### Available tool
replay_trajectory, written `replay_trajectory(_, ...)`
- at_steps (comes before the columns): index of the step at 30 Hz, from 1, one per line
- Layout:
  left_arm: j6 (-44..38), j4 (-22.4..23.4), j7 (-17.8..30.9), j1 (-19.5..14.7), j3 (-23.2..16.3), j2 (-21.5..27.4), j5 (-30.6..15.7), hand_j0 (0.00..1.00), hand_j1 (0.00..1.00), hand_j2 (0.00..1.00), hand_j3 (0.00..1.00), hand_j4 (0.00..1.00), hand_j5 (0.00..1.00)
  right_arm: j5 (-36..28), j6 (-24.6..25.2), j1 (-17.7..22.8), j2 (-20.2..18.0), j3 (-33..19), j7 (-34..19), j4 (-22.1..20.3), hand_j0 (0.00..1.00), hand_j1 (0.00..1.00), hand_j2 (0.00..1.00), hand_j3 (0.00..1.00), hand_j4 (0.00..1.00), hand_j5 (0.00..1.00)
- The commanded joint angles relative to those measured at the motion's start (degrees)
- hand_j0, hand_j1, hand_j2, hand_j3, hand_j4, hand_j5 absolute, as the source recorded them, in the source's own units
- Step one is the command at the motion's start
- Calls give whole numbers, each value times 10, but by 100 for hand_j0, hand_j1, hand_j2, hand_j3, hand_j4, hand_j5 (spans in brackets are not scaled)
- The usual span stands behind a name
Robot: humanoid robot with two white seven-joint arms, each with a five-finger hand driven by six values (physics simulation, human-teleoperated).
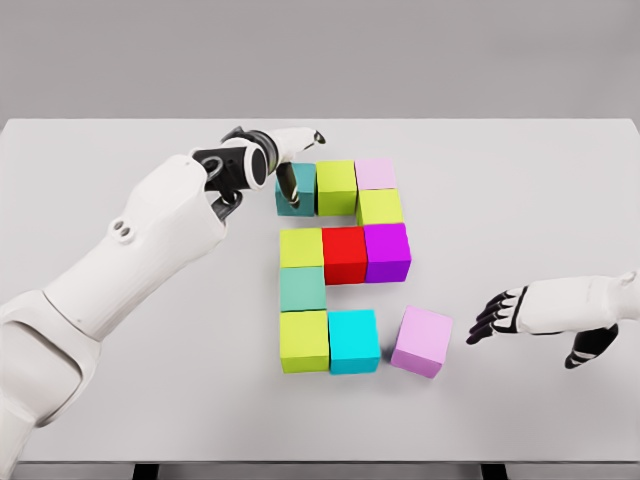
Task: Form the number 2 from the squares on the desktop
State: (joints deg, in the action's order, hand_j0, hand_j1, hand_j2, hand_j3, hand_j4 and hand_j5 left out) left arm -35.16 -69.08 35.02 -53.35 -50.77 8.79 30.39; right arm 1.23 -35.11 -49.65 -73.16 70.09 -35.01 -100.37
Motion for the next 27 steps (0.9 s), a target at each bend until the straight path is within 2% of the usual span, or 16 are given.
replay_trajectory(1, 2, 0, 0, 0, 1, -2, 6, 99, 99, 99, 99, 99, 99, -3, 1, 0, 1, 0, 0, -1, 100, 100, 100, 100, 100, 100)
replay_trajectory(8, 2, 0, 0, 0, 0, -2, 6, 99, 99, 99, 99, 99, 99, -4, 1, -5, 3, -3, 0, -1, 100, 100, 100, 100, 100, 100)
replay_trajectory(10, 2, 0, 0, 0, 0, -2, 6, 99, 99, 99, 99, 99, 99, -4, 1, -5, 14, -1, 0, 0, 100, 100, 100, 100, 100, 100)
replay_trajectory(13, 2, -1, 0, 0, 2, -7, 27, 99, 99, 99, 99, 99, 99, -4, 1, -4, 24, 0, 0, -1, 100, 100, 100, 100, 100, 100)
replay_trajectory(27, 2, -3, 0, 12, 8, -11, 42, 99, 99, 99, 99, 99, 99, -3, 1, -16, 45, -2, 0, -1, 100, 100, 100, 100, 100, 100)
